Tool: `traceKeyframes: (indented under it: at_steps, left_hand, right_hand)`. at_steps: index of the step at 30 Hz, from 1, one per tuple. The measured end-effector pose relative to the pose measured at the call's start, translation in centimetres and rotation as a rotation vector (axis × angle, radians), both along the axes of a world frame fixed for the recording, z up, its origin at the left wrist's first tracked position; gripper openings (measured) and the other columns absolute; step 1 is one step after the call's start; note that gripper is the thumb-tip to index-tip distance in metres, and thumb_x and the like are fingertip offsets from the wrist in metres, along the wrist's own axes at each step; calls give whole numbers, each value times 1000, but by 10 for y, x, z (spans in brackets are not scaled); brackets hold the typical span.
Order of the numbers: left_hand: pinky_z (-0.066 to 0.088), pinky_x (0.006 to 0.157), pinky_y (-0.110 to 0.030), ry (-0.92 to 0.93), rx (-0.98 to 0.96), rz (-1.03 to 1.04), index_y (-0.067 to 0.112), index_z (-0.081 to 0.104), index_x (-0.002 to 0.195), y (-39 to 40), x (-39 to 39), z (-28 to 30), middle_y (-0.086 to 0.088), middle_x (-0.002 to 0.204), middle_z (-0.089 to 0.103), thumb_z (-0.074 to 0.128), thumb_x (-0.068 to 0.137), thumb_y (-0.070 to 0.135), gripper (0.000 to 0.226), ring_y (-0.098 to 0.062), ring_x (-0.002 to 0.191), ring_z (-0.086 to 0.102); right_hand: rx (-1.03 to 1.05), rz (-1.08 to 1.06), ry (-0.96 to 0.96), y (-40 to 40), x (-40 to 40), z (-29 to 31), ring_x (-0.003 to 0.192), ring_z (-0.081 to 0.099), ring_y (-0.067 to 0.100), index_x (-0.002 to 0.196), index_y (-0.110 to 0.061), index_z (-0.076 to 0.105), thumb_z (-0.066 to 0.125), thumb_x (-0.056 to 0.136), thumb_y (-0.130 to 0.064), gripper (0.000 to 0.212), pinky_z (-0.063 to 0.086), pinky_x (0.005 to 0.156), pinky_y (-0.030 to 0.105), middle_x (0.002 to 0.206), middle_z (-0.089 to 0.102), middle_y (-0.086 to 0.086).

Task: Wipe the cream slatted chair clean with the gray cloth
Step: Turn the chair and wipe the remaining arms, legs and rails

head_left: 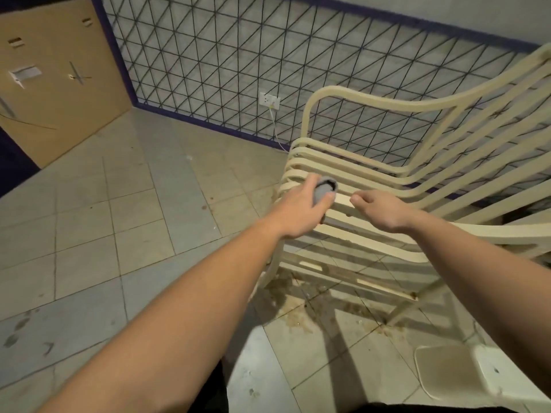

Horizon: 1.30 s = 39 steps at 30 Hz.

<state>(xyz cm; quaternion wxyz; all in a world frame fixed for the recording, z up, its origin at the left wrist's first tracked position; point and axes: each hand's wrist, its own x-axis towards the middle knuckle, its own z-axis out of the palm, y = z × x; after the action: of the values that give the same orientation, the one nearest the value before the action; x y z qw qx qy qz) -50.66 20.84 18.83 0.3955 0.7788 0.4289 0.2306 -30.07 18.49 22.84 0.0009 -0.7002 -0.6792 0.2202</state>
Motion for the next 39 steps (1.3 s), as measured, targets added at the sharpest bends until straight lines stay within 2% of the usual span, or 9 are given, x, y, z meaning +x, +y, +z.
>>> traceKeyframes:
  at_steps: [2,4,13,22,24,29,32,36,39]
  left_hand:
    - [42,99,-49,63,125,22,34,37,134,-5,14,-10,-6,128,57,28,104,48,34,-28,117,51]
    - [34,107,-46,79,189,51,35,32,145,-4,11,-20,-4,140,50,33,106,39,39,-25,128,42]
    - [41,103,-34,-177,-169,344,32,22,154,-12,-29,-76,-2,145,51,36,108,29,48,-22,134,49]
    - [41,105,-48,296,437,-60,43,15,156,5,13,-19,0,142,48,40,106,36,57,-25,120,47]
    - [38,108,-44,198,348,-31,47,22,153,9,3,-29,3,143,47,42,106,30,54,-21,125,44]
    - [34,104,-27,-262,-217,352,35,34,154,-3,-27,-76,3,152,46,40,108,22,49,-16,136,43]
    - [41,99,-30,-207,-394,419,22,48,149,-16,-40,-113,-6,139,60,41,108,24,42,-24,126,55]
    - [42,88,-27,-30,-509,358,7,59,133,-25,-74,-158,-15,133,63,45,106,17,33,-26,110,59]
    - [41,101,-31,-116,-502,529,7,58,138,-26,-99,-181,-14,136,61,46,105,15,35,-28,123,56]
  right_hand:
    - [19,-3,57,-3,2,-1,107,51,20,100,-27,62,33,108,-28,30,35,86,28,110,59,-2]
    - [-1,-25,121,-5,6,-1,122,46,16,132,-25,59,34,108,-27,35,30,95,24,127,55,-4]
    - [-2,-32,181,-4,11,-5,141,36,20,146,-24,47,34,108,-28,40,24,106,24,152,45,0]
    - [56,-135,414,-7,11,-2,123,45,10,137,-20,57,35,108,-24,36,29,101,23,140,55,0]
    - [43,-110,358,-7,13,-4,123,46,13,132,-23,60,34,108,-27,35,29,100,24,135,56,-3]
    - [13,44,121,-4,1,-2,113,48,16,114,-26,59,29,108,-39,33,34,96,29,120,55,-5]
    - [91,195,68,1,-29,0,115,48,15,136,-19,52,33,107,-37,39,36,97,31,125,56,-4]
    - [124,280,7,10,-59,-7,114,52,17,134,-26,53,35,107,-35,34,41,100,41,125,61,-6]
    - [127,244,8,13,-57,-10,113,53,16,135,-28,53,38,107,-33,33,41,97,36,124,61,-7]
